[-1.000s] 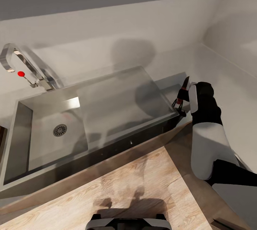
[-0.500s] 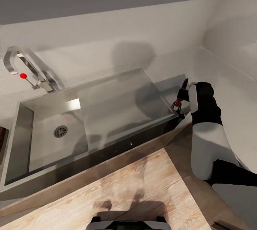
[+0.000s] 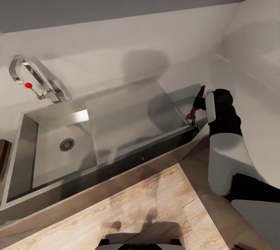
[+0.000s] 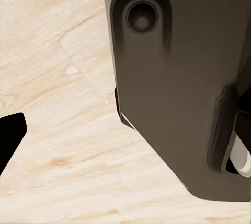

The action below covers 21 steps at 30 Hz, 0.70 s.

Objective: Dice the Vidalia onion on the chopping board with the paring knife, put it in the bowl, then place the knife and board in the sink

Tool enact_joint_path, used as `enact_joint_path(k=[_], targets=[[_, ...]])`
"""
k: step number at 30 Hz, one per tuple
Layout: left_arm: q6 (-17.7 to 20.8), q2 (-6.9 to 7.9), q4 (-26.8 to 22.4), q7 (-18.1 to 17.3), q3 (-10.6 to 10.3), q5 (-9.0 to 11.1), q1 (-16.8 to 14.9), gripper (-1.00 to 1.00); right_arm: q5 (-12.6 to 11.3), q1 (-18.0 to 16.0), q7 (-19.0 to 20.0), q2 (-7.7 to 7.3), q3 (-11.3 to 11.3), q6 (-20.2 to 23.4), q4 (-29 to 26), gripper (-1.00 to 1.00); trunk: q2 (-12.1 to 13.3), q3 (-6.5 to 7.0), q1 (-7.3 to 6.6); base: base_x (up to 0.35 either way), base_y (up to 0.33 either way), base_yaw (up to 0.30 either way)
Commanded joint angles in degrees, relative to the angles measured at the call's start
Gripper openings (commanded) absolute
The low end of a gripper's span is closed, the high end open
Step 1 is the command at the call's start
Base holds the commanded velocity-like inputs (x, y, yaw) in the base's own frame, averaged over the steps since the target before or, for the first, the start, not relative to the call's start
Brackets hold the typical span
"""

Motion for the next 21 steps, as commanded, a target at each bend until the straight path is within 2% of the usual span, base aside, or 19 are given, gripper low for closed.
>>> enact_joint_path(k=[1,11,14,15,17,19,21], targets=[[-0.1,-0.05,0.1,0.0,-0.5,0.5,-0.1,1.00,-0.1,-0.1,-0.1,0.07,-0.1,0.2,0.0,-1.00,-0.1,0.02,0.03,0.000,0.000,0.000],[-0.1,-0.03,0.1,0.0,-0.5,0.5,-0.1,1.00,0.0,-0.1,-0.2,0.07,0.2,0.2,0.0,-1.00,-0.1,0.91,0.03,0.000,0.000,0.000],[-0.1,-0.02,0.1,0.0,-0.5,0.5,-0.1,1.00,0.3,-0.1,-0.2,0.05,1.4,0.1,0.0,-1.00,-0.1,1.18,0.03,0.000,0.000,0.000],[-0.1,-0.01,0.1,0.0,-0.5,0.5,-0.1,1.00,0.6,-0.1,-0.2,0.08,2.6,0.1,0.0,-1.00,-0.1,1.27,0.03,0.000,0.000,0.000],[-0.1,-0.10,0.1,0.0,-0.5,0.5,-0.1,1.00,1.5,-0.1,-0.2,0.17,8.2,0.1,-0.2,-1.00,-0.1,1.45,0.03,0.000,0.000,0.000],[-0.1,-0.15,0.1,0.0,-0.6,0.5,0.0,1.00,2.0,-0.1,-0.5,0.20,12.6,0.1,-0.5,-1.00,-0.1,1.63,0.03,0.000,0.000,0.000],[-0.1,-0.19,0.1,0.0,-0.6,0.5,-0.1,1.00,2.4,-0.1,-1.1,0.26,15.5,0.1,-0.7,-1.00,-0.1,1.81,0.03,0.000,0.000,0.000]])
